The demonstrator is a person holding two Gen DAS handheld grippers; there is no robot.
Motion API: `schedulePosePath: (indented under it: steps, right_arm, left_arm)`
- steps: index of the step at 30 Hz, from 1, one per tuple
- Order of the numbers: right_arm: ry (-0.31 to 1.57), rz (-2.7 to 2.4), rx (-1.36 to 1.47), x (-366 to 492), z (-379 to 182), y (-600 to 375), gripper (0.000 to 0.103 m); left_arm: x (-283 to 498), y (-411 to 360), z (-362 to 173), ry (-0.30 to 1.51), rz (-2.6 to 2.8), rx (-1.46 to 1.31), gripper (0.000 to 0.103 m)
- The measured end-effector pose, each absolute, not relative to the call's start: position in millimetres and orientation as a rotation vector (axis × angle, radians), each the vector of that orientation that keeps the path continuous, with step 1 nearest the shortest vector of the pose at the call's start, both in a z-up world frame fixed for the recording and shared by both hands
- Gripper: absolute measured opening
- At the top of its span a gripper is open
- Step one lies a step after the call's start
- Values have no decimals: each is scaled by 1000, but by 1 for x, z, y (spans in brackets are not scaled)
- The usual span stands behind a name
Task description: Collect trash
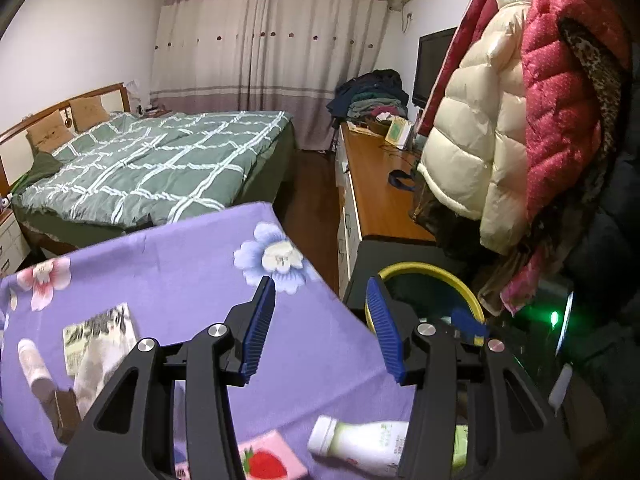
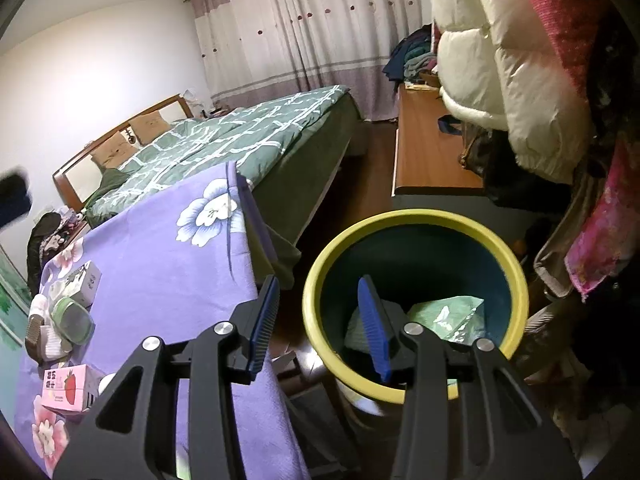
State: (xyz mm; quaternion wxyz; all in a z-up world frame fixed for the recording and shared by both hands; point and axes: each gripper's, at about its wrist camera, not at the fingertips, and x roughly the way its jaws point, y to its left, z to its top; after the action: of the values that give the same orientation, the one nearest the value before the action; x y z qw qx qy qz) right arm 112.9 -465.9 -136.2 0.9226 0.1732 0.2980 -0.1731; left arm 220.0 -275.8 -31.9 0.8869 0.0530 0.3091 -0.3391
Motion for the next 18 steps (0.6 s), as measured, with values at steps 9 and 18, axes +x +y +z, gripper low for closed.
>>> schedulePosePath:
  steps: [9,18]
  right_arm:
    - [566,-424,340,81,-120,-481,43]
    - [556,-447,346,48,-122,-495,45]
  left_arm:
    - [165,-255,-66,707,-728,116,49]
    - [88,-286,-109,781,-830,156,85]
